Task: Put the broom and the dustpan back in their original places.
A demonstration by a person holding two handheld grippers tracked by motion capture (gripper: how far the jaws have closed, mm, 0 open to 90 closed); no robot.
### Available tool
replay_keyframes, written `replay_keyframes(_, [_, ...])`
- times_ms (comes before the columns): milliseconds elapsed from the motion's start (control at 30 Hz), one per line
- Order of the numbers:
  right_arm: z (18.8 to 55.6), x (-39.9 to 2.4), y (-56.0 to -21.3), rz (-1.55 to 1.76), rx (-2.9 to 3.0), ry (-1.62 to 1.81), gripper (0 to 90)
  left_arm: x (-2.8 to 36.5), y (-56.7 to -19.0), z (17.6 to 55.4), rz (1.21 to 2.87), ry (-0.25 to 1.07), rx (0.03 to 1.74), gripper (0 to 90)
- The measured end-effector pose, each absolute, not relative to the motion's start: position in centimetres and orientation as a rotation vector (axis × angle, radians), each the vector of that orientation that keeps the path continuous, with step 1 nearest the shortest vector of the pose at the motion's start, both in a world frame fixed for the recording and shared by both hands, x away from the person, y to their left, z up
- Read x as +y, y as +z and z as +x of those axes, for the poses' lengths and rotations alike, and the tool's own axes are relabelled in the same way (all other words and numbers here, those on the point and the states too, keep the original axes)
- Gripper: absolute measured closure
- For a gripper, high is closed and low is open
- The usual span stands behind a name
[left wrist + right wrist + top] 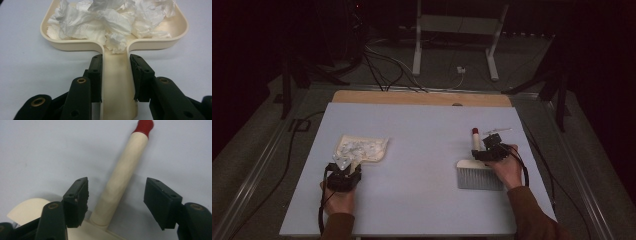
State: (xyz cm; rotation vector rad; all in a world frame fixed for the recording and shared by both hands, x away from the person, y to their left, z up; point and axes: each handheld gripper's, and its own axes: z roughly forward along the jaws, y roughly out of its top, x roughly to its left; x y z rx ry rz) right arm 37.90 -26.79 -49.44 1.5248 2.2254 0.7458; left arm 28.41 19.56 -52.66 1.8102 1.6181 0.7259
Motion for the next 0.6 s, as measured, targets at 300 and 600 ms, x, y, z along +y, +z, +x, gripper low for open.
replay_keyframes(300, [36.4, -26.6, -49.1, 1.515, 2.105, 0.889, 25.2, 19.9, -52.3, 28.3, 1.743, 0.708, 1.580, 49.0])
replay_keyframes(600, [33.3, -24.5, -48.4, 1.369, 2.046, 1.089, 15.0, 21.1, -50.0, 27.8, 1.632, 0.607, 1.438, 31.8])
